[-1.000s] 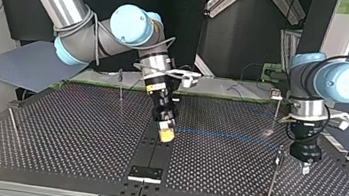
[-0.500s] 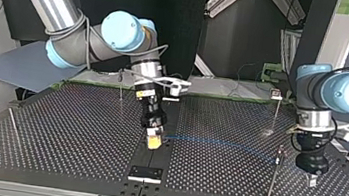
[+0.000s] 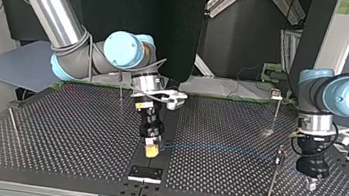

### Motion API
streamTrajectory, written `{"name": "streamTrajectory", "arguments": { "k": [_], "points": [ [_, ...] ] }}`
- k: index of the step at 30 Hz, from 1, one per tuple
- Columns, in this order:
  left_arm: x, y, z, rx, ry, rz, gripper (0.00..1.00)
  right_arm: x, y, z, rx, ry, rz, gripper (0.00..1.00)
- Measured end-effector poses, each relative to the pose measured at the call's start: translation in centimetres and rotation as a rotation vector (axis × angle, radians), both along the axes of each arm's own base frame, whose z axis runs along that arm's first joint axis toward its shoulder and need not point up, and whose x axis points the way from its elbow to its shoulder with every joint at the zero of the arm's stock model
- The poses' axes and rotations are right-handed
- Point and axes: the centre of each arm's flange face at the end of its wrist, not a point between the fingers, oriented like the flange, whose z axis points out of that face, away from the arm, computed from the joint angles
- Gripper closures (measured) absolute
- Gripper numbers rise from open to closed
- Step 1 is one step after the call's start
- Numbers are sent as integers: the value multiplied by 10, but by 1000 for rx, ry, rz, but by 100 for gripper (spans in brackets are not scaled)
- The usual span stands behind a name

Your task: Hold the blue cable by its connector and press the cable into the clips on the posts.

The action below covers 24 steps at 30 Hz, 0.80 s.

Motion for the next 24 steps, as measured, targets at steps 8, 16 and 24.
{"name": "streamTrajectory", "arguments": {
  "k": [8, 16, 24],
  "points": [
    [11, 2, -5, -12, 1, -21, 100, -4, -9, 3, 3, 3, -1, 100],
    [12, -1, -3, -17, -4, -28, 26, -2, -5, -1, 24, 22, 6, 100],
    [9, -1, -6, -3, 23, -2, 0, -2, -4, -3, 34, 33, 7, 100]
  ]
}}
